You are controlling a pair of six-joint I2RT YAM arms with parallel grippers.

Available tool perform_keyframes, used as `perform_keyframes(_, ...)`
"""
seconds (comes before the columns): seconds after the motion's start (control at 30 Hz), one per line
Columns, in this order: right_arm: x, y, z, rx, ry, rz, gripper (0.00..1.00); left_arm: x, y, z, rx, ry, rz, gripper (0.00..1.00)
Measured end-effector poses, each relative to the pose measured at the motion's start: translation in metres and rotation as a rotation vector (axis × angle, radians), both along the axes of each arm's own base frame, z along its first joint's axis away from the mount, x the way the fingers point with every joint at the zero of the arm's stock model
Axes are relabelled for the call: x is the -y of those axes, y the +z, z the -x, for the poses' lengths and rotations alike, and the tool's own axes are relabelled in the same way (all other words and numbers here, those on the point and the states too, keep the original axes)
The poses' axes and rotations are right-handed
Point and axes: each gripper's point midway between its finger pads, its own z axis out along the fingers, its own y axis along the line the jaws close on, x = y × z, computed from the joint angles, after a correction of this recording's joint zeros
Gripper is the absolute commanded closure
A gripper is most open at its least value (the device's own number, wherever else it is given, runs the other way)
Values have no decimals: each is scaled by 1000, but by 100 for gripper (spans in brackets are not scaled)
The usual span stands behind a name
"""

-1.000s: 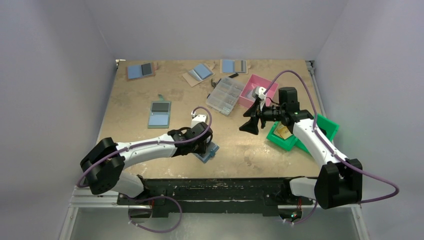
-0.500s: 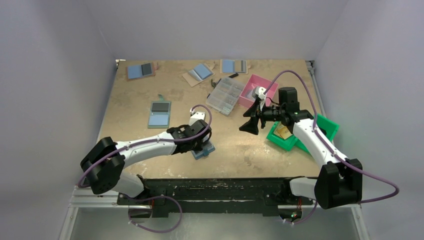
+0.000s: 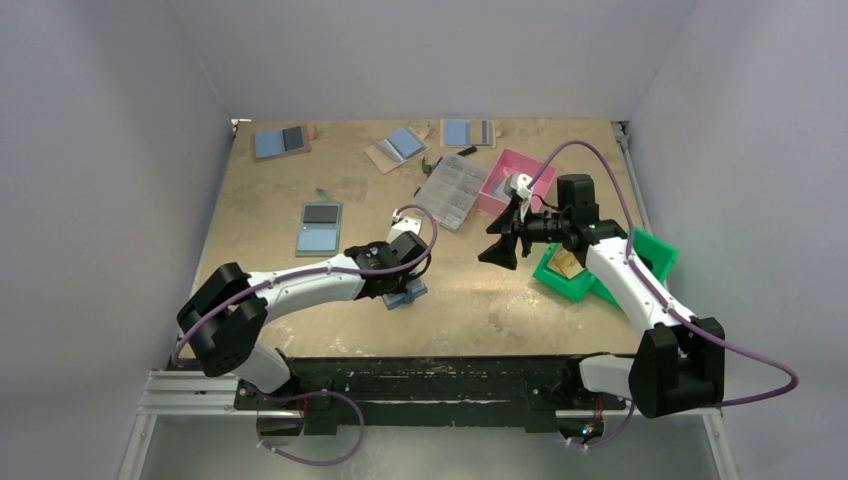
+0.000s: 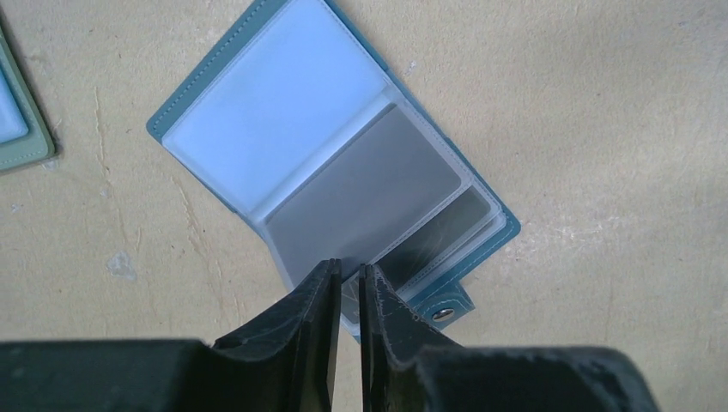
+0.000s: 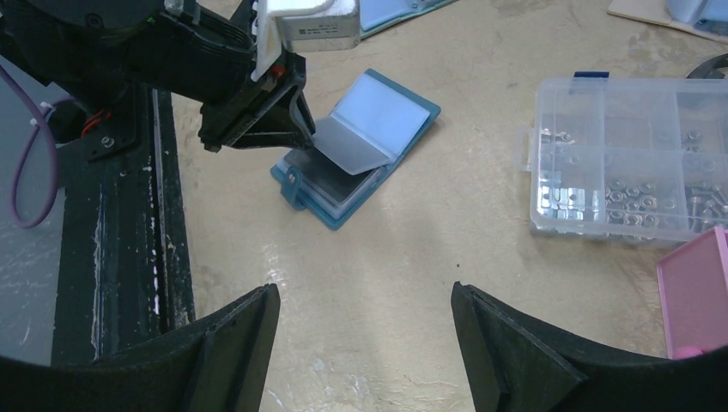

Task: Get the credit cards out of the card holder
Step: Remove the credit card from the card holder.

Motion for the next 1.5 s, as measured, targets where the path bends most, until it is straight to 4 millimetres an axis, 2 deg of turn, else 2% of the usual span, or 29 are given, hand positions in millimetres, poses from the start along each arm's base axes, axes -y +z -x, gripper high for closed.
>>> perform_keyframes(0.2, 0, 0, 0, 0, 1, 1, 18, -6, -3, -8, 7, -2, -47, 88)
perform_keyframes(0.7, 0, -4, 0, -12, 4, 5, 18, -14, 16, -36, 109, 39, -124, 89)
perform_keyframes(0.93, 0, -6, 2, -19, 6, 8, 18, -11, 9, -45, 107, 30, -164, 88)
perform_keyframes(1.2, 0, -7, 3, -24, 10, 13, 18, -20, 2, -53, 93, 46, -195, 88)
perform_keyframes(1.5, 1, -8, 4, -22, 12, 15, 18, -26, 13, -67, 140, 76, -212, 100)
